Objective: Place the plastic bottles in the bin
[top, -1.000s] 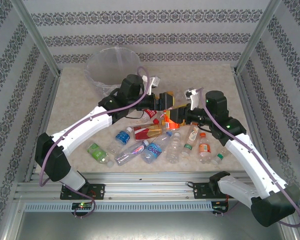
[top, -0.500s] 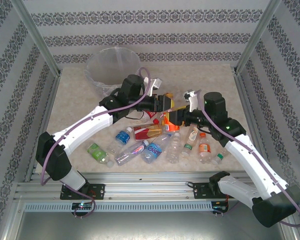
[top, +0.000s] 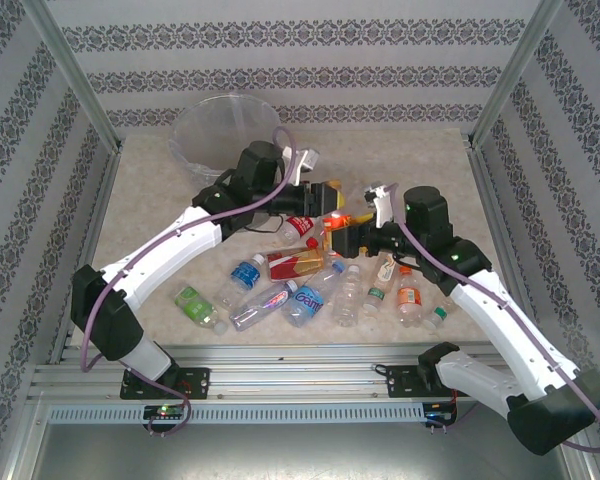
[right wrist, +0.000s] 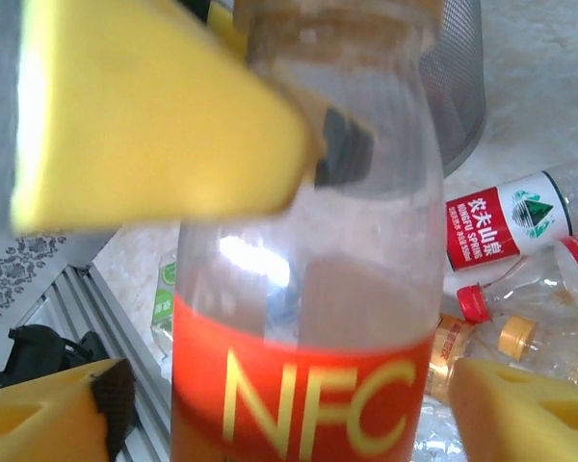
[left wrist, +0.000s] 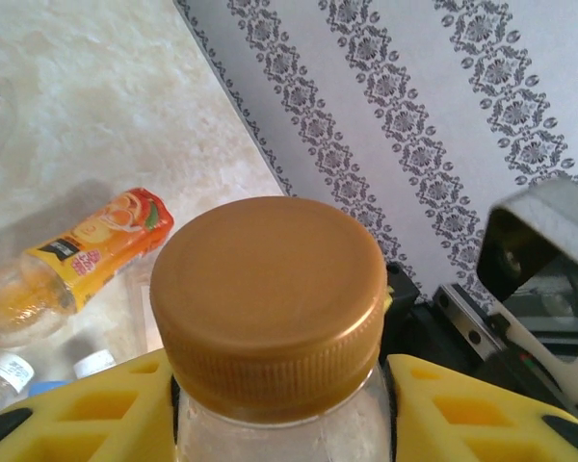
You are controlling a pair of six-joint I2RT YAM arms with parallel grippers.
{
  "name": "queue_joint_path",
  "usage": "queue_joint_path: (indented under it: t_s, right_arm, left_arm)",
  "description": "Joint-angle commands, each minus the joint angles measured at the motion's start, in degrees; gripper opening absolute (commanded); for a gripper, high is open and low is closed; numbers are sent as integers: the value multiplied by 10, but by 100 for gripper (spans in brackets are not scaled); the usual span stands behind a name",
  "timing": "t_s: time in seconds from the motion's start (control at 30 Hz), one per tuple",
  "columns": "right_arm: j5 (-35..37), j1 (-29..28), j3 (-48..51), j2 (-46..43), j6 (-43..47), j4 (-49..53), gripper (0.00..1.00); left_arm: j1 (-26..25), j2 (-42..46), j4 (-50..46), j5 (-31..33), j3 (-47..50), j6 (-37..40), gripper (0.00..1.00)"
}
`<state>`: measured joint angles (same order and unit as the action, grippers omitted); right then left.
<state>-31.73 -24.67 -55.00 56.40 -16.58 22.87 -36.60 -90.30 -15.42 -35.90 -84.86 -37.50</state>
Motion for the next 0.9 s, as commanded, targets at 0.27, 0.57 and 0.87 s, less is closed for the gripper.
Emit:
queue_joint_path:
  t_s: [0.27, 0.57, 0.87]
  right_arm:
    - [27, -26, -17, -104, -20, 57, 98]
    - [47, -27, -25, -212, -33, 127, 98]
    - [69, -27, -27, -274, -29, 190, 98]
  left_arm:
    - [63, 0, -115, 43, -136, 89, 43]
    - [118, -45, -275, 174, -325, 211, 43]
    - [150, -146, -402, 342, -535, 323, 43]
